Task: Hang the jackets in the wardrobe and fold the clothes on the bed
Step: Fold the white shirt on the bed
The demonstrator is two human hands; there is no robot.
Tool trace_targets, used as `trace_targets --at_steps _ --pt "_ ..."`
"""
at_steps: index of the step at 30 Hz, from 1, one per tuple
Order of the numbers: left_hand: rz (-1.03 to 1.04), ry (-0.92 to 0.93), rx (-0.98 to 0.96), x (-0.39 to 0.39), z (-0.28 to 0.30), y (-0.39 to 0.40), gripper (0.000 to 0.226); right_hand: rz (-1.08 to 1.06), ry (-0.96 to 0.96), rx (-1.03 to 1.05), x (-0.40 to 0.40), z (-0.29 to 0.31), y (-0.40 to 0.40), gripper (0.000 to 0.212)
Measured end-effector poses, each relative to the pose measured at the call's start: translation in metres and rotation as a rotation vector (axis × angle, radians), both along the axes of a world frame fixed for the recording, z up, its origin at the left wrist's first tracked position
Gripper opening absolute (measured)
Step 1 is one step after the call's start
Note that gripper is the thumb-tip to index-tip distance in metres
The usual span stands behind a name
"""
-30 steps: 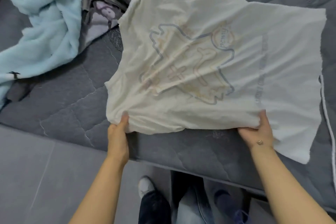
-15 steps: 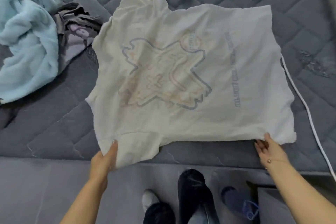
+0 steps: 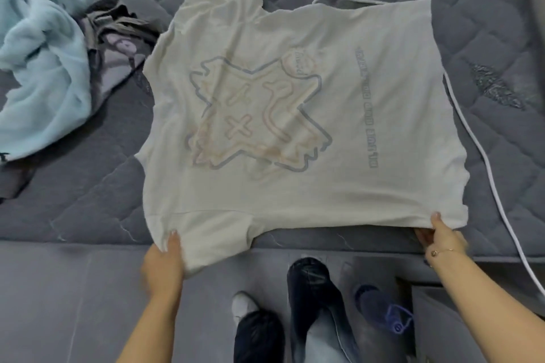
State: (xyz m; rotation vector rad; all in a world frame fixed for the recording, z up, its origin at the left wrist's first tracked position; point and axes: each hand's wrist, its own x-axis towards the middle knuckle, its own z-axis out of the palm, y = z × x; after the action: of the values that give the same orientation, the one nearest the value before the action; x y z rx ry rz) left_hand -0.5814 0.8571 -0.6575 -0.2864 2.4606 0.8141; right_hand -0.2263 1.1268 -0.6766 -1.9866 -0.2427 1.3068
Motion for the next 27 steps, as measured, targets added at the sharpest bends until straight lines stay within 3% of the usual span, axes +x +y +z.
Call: trace_targets --at_steps 2,5,7,13,15,18,20,23,27 --pt "-0.046 -0.119 -0.030 0.001 -0.004 -0.013 0.058 0.014 -0.005 0.020 0.001 -0.003 -0.008 0.040" --pt "-0.074 -0.410 0.128 0.007 -0.004 -0.024 0.046 0.015 0.077 -0.006 -0.003 -0.001 -0.012 0.037" --pt "-0.133 -0.382 0.143 0.014 -0.006 -0.031 0.037 0.042 0.159 -0.054 -0.005 -0.001 -0.016 0.036" --pt "0.023 -0.154 0.400 0.014 0.024 -0.018 0.012 0.069 0.227 -0.052 -0.002 0.002 -0.013 0.035" --pt "0.118 -0.200 0.467 0.006 0.042 -0.003 0.020 0.045 0.184 -0.011 0.000 0.009 -0.007 0.032" --pt "0.216 -0.406 0.626 -0.016 0.072 0.031 0.027 0.022 0.175 0.064 0.001 0.025 0.015 0.010" --pt "0.257 -0.498 0.671 -0.032 0.092 0.064 0.030 0.044 0.193 0.089 -0.004 0.038 0.039 0.013" --pt "0.431 -0.452 0.741 -0.066 0.104 0.125 0.016 0.085 0.225 0.120 -0.018 0.051 0.085 0.018" --pt "0.513 -0.449 0.948 -0.107 0.092 0.188 0.021 0.152 0.329 0.147 -0.044 0.048 0.142 0.019"
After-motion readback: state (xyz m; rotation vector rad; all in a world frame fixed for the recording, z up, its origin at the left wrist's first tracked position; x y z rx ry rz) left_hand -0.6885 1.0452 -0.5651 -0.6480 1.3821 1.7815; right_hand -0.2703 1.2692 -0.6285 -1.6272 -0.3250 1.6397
